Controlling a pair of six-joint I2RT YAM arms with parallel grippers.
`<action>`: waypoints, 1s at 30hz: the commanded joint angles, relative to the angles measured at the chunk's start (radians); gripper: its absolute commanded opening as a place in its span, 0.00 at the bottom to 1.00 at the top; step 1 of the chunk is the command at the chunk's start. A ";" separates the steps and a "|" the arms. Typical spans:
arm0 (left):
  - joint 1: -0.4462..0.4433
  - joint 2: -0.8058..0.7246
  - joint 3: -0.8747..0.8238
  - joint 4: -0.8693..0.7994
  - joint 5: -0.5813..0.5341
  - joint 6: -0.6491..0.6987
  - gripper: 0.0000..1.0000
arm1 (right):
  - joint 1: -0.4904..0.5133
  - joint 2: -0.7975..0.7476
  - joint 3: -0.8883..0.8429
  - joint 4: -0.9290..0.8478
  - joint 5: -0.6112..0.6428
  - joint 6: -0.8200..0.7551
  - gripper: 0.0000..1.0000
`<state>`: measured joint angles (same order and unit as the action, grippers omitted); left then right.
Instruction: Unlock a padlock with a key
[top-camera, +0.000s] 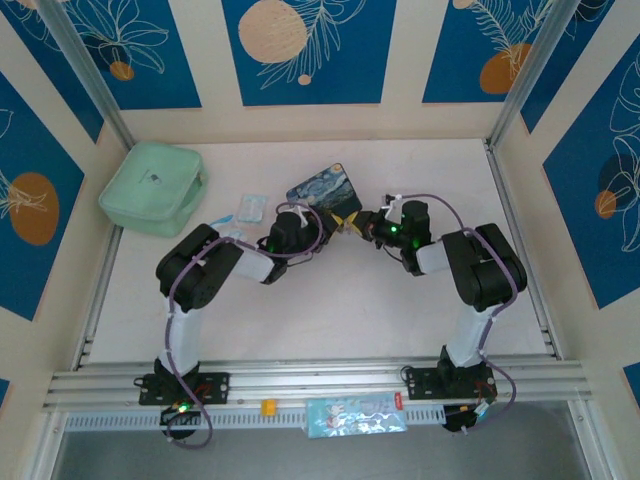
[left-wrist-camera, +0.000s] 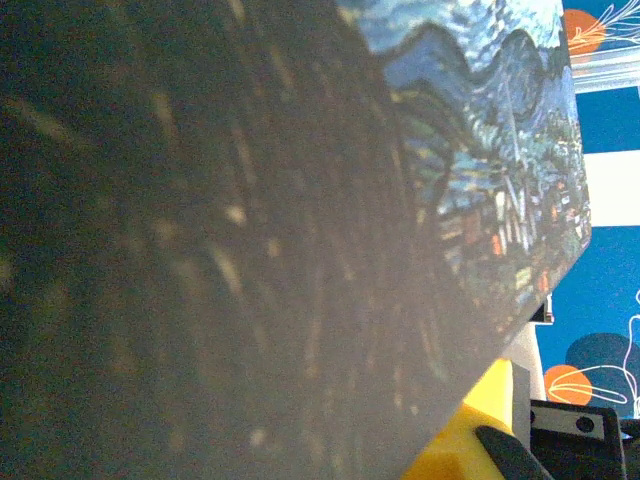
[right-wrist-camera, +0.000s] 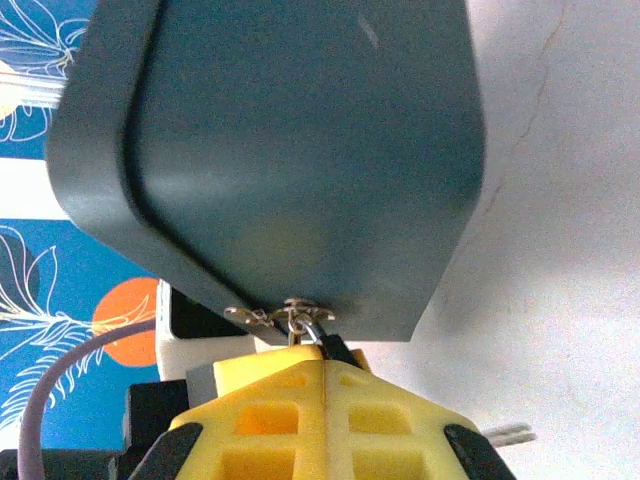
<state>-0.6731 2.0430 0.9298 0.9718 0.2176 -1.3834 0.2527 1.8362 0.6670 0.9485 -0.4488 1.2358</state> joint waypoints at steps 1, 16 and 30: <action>-0.016 -0.045 0.002 0.033 0.017 -0.021 0.00 | 0.015 -0.025 -0.040 0.022 -0.005 0.012 0.00; -0.016 -0.025 0.062 -0.213 -0.111 0.137 0.00 | -0.022 -0.160 -0.140 -0.110 0.006 -0.045 0.00; -0.029 -0.029 0.160 -0.503 -0.162 0.225 0.14 | -0.064 -0.229 -0.196 -0.162 0.011 -0.066 0.00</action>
<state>-0.6956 2.0323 1.0634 0.5087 0.0715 -1.1629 0.1936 1.6489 0.4709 0.8143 -0.4366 1.1969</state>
